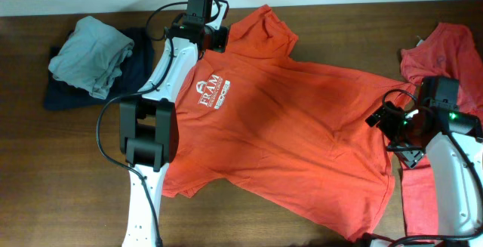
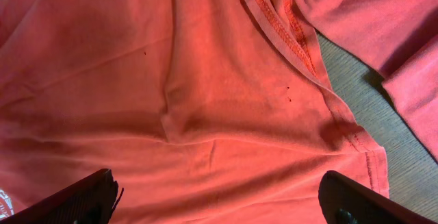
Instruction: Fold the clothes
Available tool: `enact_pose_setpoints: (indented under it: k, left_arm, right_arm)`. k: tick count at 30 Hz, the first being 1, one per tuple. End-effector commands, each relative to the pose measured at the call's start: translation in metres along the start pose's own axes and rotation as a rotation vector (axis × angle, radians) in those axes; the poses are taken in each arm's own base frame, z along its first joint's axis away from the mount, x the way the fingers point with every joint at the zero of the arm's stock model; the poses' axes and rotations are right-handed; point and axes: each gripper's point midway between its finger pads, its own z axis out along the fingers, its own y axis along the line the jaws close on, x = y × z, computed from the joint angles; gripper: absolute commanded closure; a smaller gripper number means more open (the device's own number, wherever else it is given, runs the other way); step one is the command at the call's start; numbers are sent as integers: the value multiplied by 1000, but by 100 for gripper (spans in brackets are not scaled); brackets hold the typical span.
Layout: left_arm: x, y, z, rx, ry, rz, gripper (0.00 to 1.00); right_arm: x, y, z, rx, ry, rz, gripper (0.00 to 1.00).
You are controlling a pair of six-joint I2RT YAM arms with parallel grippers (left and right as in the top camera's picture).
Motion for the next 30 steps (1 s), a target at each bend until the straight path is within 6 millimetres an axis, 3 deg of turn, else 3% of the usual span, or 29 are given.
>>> enact_pose_setpoints:
  k: [1, 14, 21, 30]
  left_arm:
    - [6, 12, 6, -33, 12, -16, 100]
    - [51, 31, 53, -69, 90, -35, 100]
    - [58, 68, 49, -216, 105, -97, 100]
    - [80, 117, 38, -283, 152, -241, 100]
  right_arm:
    - [-5, 1, -3, 4, -18, -8, 1]
    - [-5, 1, -3, 4, -18, -8, 2]
    - [-5, 1, -3, 4, -18, -8, 1]
    - [-5, 1, -3, 4, -18, -8, 1]
